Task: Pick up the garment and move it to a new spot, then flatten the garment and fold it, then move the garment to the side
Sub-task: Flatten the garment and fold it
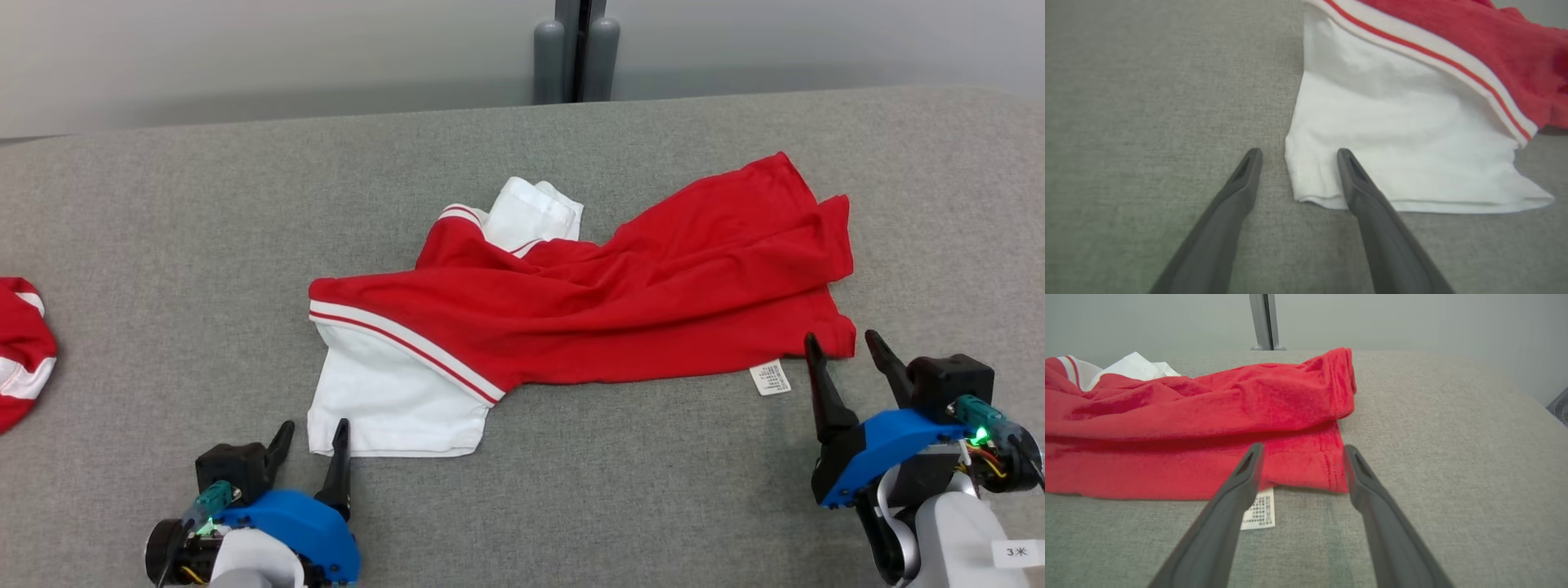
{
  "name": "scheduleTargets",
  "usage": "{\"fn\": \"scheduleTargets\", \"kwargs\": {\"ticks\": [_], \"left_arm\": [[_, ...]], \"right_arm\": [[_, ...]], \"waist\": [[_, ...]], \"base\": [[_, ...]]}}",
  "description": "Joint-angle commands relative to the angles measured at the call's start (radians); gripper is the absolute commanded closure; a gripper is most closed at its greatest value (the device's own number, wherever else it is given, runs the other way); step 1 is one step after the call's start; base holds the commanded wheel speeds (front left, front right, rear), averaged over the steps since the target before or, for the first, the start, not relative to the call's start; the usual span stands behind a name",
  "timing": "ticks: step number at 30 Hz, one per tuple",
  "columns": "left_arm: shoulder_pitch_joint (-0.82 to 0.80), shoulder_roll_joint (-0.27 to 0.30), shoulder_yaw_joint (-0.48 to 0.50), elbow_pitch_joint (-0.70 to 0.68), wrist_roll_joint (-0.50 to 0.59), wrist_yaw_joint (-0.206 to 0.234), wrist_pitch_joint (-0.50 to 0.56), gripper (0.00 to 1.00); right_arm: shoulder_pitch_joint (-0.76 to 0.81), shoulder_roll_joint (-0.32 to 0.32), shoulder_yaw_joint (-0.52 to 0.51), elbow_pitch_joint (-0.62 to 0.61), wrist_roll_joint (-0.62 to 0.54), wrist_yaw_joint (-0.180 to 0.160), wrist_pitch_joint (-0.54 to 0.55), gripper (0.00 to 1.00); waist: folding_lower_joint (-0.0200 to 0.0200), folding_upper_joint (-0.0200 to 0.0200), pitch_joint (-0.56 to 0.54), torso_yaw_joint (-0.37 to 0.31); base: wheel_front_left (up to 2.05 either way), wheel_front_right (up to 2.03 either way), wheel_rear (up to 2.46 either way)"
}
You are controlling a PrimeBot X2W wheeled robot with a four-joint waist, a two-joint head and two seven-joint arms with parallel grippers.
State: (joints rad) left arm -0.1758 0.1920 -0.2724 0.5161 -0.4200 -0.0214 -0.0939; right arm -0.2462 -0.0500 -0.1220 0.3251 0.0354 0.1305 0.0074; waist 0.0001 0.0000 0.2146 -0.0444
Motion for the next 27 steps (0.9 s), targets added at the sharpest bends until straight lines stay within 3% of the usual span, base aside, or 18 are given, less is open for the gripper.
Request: {"fn": "scheduleTargets", "kwargs": {"ticks": [1,2,3,4,17,18,19,23,27], "left_arm": [[-0.023,-0.001,-0.003,0.023,0.000,0.000,0.008,0.00],[-0.032,-0.004,-0.007,0.043,-0.003,-0.005,0.012,0.00],[-0.038,-0.006,-0.012,0.059,-0.004,-0.011,0.015,0.57],[-0.044,-0.010,-0.015,0.073,-0.007,-0.014,0.013,1.00],[-0.100,-0.031,-0.047,0.145,-0.020,-0.055,-0.019,1.00],[-0.102,-0.031,-0.049,0.147,-0.021,-0.057,-0.022,1.00],[-0.106,-0.031,-0.051,0.148,-0.021,-0.059,-0.024,1.00],[-0.122,-0.031,-0.050,0.123,-0.024,-0.065,-0.071,1.00],[-0.120,-0.035,-0.019,0.056,-0.057,-0.074,-0.120,1.00]], "right_arm": [[-0.018,-0.001,-0.002,0.018,0.002,0.001,-0.008,0.00],[-0.026,-0.002,-0.006,0.034,0.004,0.001,-0.014,0.00],[-0.032,-0.002,-0.012,0.051,0.004,0.001,-0.013,0.00],[-0.038,-0.002,-0.021,0.069,0.002,0.001,-0.014,0.00],[-0.178,-0.001,-0.113,0.307,-0.076,0.001,0.018,0.00],[-0.183,-0.001,-0.116,0.328,-0.087,0.001,0.021,0.44],[-0.186,0.000,-0.114,0.343,-0.088,0.001,0.018,1.00],[-0.195,-0.001,-0.118,0.371,-0.061,0.000,-0.017,1.00],[-0.175,-0.002,-0.096,0.311,0.006,0.001,-0.059,1.00]], "waist": [[-0.0001,0.0000,0.009,0.000],[-0.0001,0.0000,0.013,0.000],[-0.0001,0.0000,0.019,-0.001],[-0.0001,0.0000,0.022,0.000],[-0.0001,0.0000,0.067,0.031],[-0.0001,0.0000,0.068,0.033],[-0.0001,0.0000,0.068,0.034],[-0.0001,0.0000,0.054,0.037],[-0.0001,0.0000,0.011,0.032]], "base": [[0.00,0.00,0.00],[0.00,0.00,0.00],[0.00,0.00,0.00],[0.00,0.00,0.00],[0.00,0.00,0.00],[0.00,0.00,0.00],[0.00,0.00,0.00],[0.00,0.00,0.00],[0.00,0.00,0.00]]}}
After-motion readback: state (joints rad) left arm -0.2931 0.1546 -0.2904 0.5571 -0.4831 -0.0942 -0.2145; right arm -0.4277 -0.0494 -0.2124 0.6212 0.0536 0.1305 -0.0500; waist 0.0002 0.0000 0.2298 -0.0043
